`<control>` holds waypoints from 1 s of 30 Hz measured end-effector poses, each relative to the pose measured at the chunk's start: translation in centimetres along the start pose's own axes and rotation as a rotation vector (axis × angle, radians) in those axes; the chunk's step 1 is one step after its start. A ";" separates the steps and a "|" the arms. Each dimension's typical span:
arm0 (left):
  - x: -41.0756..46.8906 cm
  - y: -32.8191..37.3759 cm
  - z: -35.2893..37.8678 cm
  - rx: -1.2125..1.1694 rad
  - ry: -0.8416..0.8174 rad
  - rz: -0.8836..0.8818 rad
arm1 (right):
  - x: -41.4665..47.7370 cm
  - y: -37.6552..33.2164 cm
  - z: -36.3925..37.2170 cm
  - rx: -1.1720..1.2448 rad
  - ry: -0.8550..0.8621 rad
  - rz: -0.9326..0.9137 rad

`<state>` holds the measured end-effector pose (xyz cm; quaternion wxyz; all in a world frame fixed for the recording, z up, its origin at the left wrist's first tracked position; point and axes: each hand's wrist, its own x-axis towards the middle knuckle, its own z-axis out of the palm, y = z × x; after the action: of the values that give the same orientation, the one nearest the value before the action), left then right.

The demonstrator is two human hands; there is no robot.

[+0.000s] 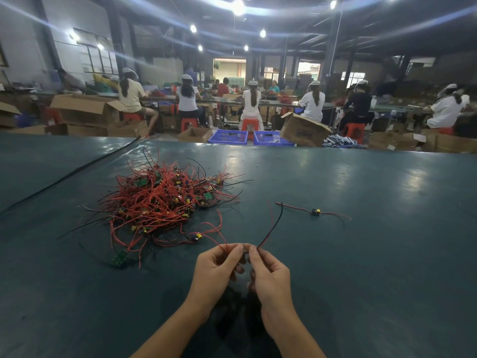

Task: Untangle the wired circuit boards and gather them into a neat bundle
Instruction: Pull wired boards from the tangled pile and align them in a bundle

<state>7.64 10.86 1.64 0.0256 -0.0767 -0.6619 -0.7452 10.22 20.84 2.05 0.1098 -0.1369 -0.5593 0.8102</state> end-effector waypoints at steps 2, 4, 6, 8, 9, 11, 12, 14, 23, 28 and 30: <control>0.1 -0.2 0.0 -0.041 -0.035 -0.054 | 0.4 0.1 -0.1 0.020 0.027 0.015; 0.2 -0.3 0.1 -0.081 -0.038 -0.091 | 0.7 0.0 -0.3 0.043 0.060 0.036; 0.5 -0.3 0.2 -0.121 -0.028 -0.109 | 1.0 -0.6 -0.5 0.078 0.102 0.081; 0.7 -0.2 0.1 -0.138 -0.035 -0.115 | 1.7 -1.2 -1.0 0.146 0.180 0.118; 0.8 -0.1 0.0 -0.130 -0.044 -0.111 | 2.0 -1.7 -1.4 0.182 0.205 0.128; 1.0 0.1 -0.4 -0.111 -0.058 -0.102 | 2.5 -2.4 -2.3 0.235 0.237 0.135; 1.2 0.2 -0.6 -0.107 -0.063 -0.099 | 2.8 -2.7 -2.8 0.253 0.251 0.134; 1.3 0.2 -0.9 -0.104 -0.070 -0.093 | 3.1 -2.9 -3.4 0.257 0.265 0.125; 0.7 -0.1 -0.4 -0.213 0.009 -0.081 | 2.1 -1.3 -1.9 0.115 0.216 0.059; 0.5 0.1 -0.5 -0.146 -0.067 -0.048 | 0.4 -0.3 0.1 -0.082 0.016 0.019; 0.5 0.3 -0.6 -0.107 -0.101 -0.044 | 0.4 -0.5 0.1 -0.062 0.037 0.042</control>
<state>7.17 10.25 1.92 -0.0282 -0.1009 -0.6231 -0.7751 9.87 21.07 2.46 0.0987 -0.1668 -0.5789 0.7920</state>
